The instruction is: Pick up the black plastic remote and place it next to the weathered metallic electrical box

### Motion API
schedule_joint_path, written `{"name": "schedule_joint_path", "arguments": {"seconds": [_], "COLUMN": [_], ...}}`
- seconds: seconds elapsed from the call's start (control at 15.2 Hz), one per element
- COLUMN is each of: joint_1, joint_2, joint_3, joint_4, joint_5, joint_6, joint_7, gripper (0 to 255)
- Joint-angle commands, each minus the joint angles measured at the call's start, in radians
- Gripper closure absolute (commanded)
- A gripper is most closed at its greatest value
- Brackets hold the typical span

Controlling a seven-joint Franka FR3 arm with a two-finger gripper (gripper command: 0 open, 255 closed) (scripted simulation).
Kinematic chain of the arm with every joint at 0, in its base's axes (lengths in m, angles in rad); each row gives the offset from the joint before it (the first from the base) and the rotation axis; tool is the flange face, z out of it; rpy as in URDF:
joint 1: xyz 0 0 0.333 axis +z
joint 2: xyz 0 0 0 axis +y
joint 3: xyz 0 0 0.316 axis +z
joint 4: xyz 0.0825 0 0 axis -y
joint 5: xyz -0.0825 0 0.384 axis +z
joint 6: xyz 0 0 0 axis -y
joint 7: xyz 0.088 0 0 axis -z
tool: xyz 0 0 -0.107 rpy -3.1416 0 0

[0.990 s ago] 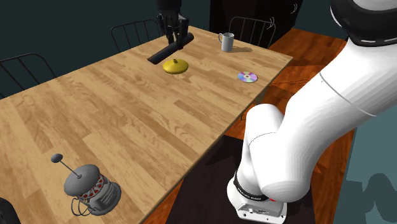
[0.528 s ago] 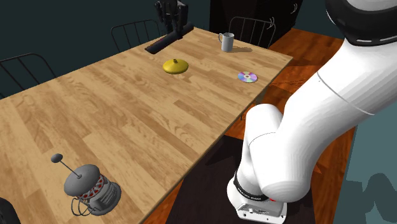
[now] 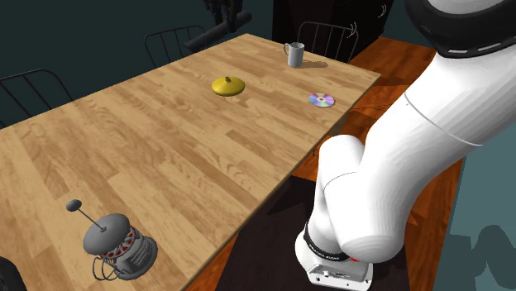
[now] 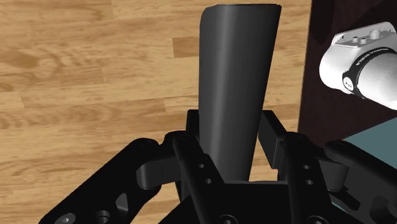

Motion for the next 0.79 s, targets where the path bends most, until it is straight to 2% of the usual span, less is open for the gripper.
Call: {"name": "schedule_joint_path", "arguments": {"seconds": [0.0, 0.33, 0.73], "joint_1": [0.002, 0.019, 0.046], "joint_2": [0.012, -0.077, -0.133], "joint_3": [-0.003, 0.127, 0.260], "joint_4": [0.031, -0.063, -0.138], "joint_5": [0.005, 0.006, 0.045], "joint_6": [-0.021, -0.027, -0.028], "joint_7": [-0.006, 0.152, 0.322], "gripper": [255, 255, 255]}}
